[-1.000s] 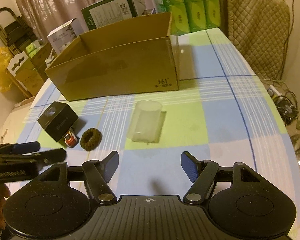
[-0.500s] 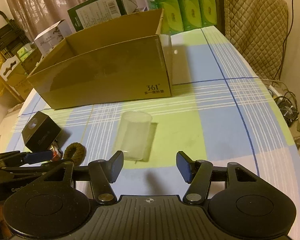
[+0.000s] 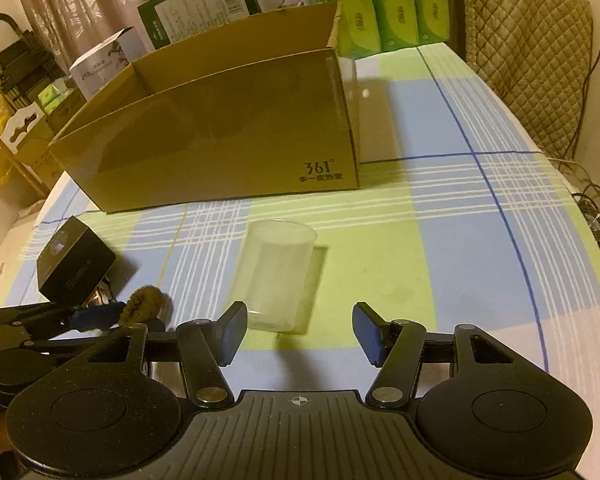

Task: Organize objects
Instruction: 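Grasp the brown hair tie with left tool while right grasps the clear plastic cup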

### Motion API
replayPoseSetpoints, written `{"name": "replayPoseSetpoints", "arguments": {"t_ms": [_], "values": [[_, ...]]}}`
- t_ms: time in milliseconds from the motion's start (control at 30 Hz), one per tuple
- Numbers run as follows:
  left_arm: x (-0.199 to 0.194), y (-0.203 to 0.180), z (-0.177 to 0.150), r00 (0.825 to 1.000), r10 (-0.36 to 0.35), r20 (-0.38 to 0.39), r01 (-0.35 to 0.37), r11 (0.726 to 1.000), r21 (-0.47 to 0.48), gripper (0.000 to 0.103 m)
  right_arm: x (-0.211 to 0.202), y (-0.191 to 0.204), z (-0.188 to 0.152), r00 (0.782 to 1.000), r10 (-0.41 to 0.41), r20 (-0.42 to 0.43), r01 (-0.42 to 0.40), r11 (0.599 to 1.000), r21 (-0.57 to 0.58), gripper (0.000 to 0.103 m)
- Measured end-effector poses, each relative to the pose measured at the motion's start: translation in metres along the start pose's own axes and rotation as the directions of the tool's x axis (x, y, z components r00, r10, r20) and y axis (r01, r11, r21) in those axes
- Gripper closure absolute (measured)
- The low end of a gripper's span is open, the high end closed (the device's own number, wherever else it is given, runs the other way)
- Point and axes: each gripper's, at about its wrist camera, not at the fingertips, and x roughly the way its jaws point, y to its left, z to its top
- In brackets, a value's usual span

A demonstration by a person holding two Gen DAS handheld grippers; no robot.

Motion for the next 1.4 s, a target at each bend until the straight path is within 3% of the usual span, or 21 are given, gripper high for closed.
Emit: {"name": "replayPoseSetpoints", "arguments": {"t_ms": [200, 267, 633, 900, 933, 1400], "values": [[0.003, 0.005, 0.000, 1.000, 0.010, -0.011, -0.010, 1.000, -0.021, 0.084, 0.014, 0.009, 0.003, 1.000, 0.011, -0.014, -0.012, 1.000, -0.026, 0.047], [0.001, 0.008, 0.000, 1.000, 0.002, -0.012, -0.002, 0.999, -0.040, 0.086, 0.021, 0.013, 0.005, 1.000, 0.016, -0.018, -0.017, 0.999, -0.039, 0.047], [-0.023, 0.020, 0.003, 1.000, -0.016, 0.022, 0.018, 0.992, -0.128, 0.087, 0.050, 0.035, 0.017, 0.998, -0.056, -0.031, 0.053, 0.993, -0.103, 0.046], [-0.029, 0.025, 0.005, 0.999, -0.014, 0.035, 0.018, 0.991, -0.135, 0.087, 0.065, 0.038, 0.022, 0.991, -0.126, -0.037, 0.120, 0.984, -0.135, 0.047], [-0.030, 0.026, 0.005, 0.999, -0.012, 0.036, 0.017, 0.991, -0.136, 0.087, 0.064, 0.038, 0.022, 0.991, -0.126, -0.038, 0.120, 0.983, -0.137, 0.051], [-0.048, 0.024, -0.002, 0.999, -0.019, 0.042, 0.025, 0.986, -0.165, 0.087, -0.003, 0.043, 0.006, 0.998, -0.060, 0.012, 0.061, 0.993, -0.102, 0.052]]}}
